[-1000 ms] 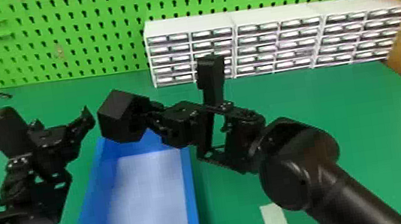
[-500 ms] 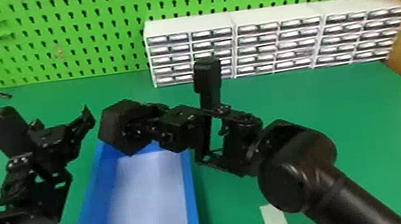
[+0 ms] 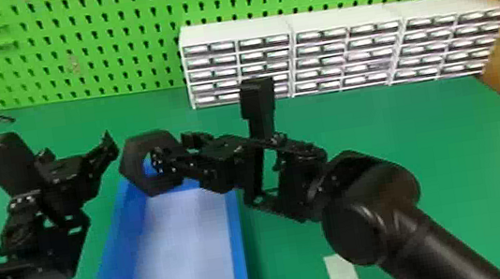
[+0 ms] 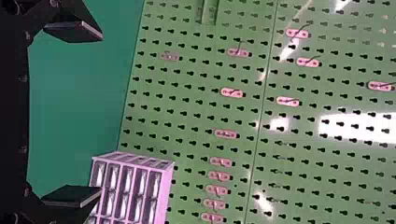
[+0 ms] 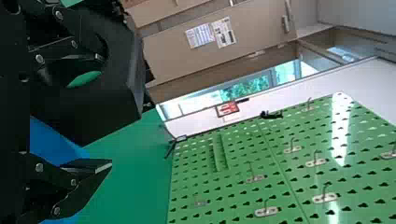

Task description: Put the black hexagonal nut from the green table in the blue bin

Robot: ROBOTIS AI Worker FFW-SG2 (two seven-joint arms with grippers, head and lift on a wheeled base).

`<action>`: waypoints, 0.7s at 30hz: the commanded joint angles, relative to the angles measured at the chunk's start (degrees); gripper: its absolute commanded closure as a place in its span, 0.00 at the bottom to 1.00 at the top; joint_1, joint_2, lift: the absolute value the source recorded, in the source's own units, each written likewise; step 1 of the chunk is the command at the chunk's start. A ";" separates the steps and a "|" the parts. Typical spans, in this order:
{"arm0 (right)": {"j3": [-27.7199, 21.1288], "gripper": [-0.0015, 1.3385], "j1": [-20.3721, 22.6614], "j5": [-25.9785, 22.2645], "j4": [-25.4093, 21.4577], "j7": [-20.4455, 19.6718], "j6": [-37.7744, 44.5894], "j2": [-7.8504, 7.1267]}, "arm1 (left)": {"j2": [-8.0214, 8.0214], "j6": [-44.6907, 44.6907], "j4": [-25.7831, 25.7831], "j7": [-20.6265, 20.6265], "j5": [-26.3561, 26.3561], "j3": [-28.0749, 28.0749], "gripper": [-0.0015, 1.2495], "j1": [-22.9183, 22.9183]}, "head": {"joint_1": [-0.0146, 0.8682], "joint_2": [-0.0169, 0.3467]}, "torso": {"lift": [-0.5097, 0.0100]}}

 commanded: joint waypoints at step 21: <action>-1.44 0.39 -0.16 -0.20 -0.70 -3.77 10.72 -0.67 | 0.00 0.00 0.00 0.00 0.18 0.34 0.10 0.00 | 0.80 0.07 | 0.79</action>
